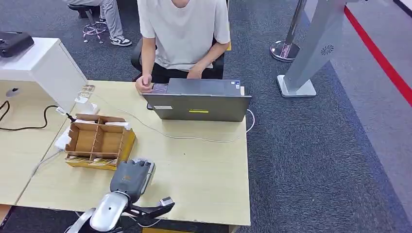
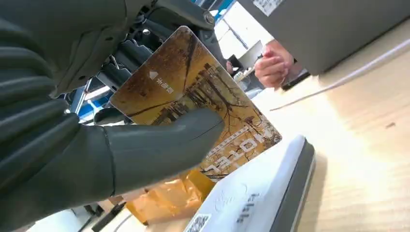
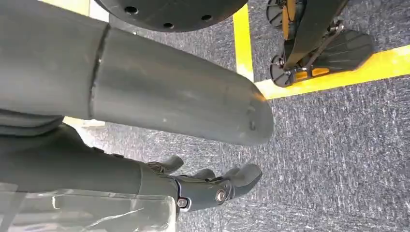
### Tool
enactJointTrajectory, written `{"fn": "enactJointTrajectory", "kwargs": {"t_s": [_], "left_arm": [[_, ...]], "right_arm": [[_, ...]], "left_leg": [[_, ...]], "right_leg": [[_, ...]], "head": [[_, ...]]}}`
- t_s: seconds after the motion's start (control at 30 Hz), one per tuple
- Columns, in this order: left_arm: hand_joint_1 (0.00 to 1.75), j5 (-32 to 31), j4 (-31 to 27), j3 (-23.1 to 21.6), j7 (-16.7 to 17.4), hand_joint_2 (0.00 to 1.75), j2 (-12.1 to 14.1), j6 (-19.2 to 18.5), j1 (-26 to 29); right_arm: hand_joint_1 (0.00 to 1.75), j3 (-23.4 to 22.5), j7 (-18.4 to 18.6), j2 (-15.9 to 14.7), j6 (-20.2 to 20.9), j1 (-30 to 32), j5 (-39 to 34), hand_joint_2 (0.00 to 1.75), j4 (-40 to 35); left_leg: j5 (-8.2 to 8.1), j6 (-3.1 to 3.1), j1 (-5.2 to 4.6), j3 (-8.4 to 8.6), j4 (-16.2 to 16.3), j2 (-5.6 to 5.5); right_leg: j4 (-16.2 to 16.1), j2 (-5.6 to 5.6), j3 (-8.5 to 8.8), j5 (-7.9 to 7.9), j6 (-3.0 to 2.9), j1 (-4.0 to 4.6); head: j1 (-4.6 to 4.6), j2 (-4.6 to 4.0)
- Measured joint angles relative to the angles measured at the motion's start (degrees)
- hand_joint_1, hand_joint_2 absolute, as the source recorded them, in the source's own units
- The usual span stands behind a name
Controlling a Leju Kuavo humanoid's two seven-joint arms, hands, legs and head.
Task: Pass the card to the sensor for recognition and then transmit it.
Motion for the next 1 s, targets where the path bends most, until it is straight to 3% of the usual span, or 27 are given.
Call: {"fn": "enactJointTrajectory", "kwargs": {"t_s": [0.27,0.77,0.87,1.0], "left_arm": [[1.75,0.0,3.17,0.52,-0.24,1.75,-0.57,-2.08,-1.05],[1.75,0.0,6.34,0.85,-0.92,1.75,-1.9,-2.47,-2.97],[1.75,0.44,6.89,1.6,-2.1,1.75,-2.3,0.82,-3.26],[1.75,1.05,5.27,2.71,-5.49,1.75,-3.98,14.44,-4.15]], "right_arm": [[0.0,0.11,1.18,0.0,0.07,-0.02,2.31,0.0,0.0],[0.0,0.11,1.55,0.0,0.09,-0.19,2.77,0.0,0.0],[0.0,0.13,1.62,0.0,0.07,-0.19,3.17,0.0,0.0],[0.0,0.15,1.73,0.0,0.02,-0.16,4.63,0.0,0.02]], "left_leg": [[0.0,0.0,-0.01,0.0,0.0,-0.07],[0.03,0.02,0.0,0.1,-0.01,-0.09],[0.06,0.02,0.0,0.11,0.0,-0.08],[0.13,0.04,0.0,-0.01,0.01,-0.18]], "right_leg": [[0.0,-0.07,0.02,0.0,0.0,0.0],[0.0,-0.09,0.12,0.0,0.0,0.0],[0.0,-0.09,0.11,0.01,0.0,0.0],[0.0,-0.14,0.04,0.05,0.03,0.0]], "head": [[0.02,0.0],[0.02,0.0],[0.02,0.0],[0.04,0.0]]}}
